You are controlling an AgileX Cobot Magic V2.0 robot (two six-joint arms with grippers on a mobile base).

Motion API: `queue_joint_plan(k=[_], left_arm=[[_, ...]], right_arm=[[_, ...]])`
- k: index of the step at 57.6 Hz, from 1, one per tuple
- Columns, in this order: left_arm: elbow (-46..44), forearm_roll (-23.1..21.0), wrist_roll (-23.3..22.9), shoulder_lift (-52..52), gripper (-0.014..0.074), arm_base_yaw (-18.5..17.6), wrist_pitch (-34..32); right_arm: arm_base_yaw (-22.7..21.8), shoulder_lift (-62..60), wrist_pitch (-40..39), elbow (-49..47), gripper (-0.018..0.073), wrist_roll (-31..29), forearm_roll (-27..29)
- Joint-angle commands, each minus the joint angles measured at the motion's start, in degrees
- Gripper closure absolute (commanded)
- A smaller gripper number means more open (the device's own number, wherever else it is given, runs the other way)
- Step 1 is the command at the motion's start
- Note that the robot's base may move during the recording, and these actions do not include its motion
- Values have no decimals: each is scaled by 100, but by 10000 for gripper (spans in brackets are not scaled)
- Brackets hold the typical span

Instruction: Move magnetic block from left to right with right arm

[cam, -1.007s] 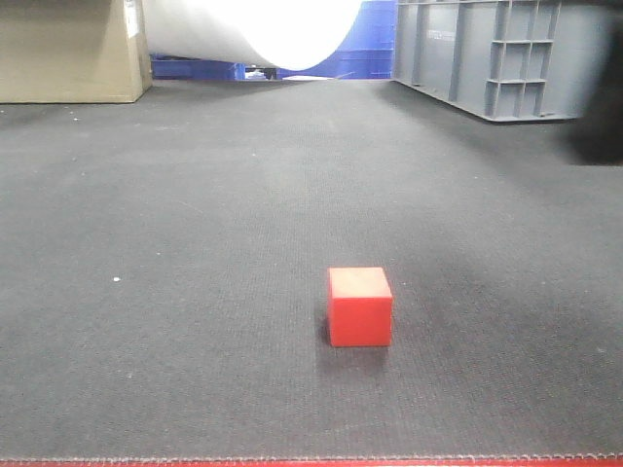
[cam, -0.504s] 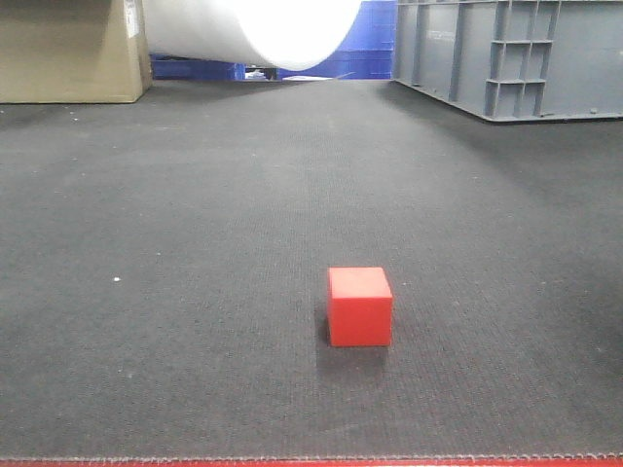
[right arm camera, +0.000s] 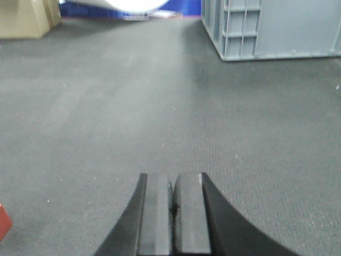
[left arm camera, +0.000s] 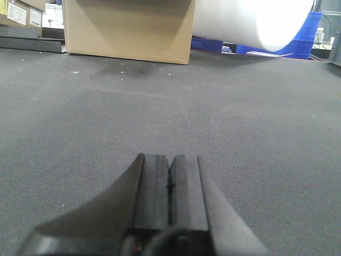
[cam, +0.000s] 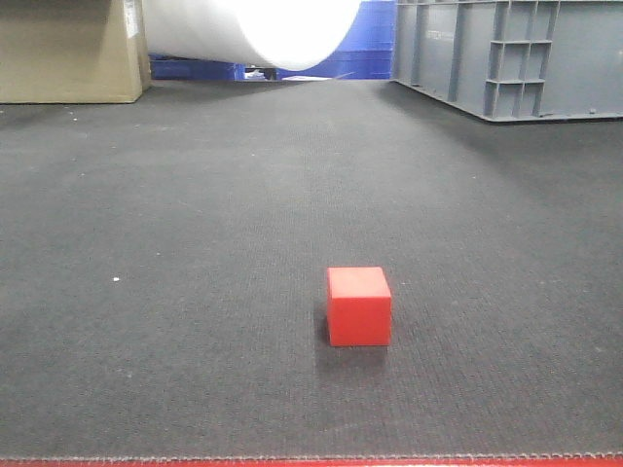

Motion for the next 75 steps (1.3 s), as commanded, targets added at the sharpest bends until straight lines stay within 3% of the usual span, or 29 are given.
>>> queue_joint_plan(k=[1,20,36,51,75], left_arm=[[29,-15,-41,-39,722,-5,-445],[29,-15,-41,-39,722,-5,-445],[29,-15,-41,-39,722,-5,-445],[29,-15,-41,-39,722,-5,-445],[29,-15,-41,-39,722,-5,-445]], right_arm=[[-36,-64,-506,-121,501,-61,-31],[-36,-54,-576,-93,501,-61,-31],[-381,-254,-2336,808,501,-61,-441],[-447,-280,-2831,1257,501,-28,-421],[-447,-280,-2405,1249,501,-28,-426]])
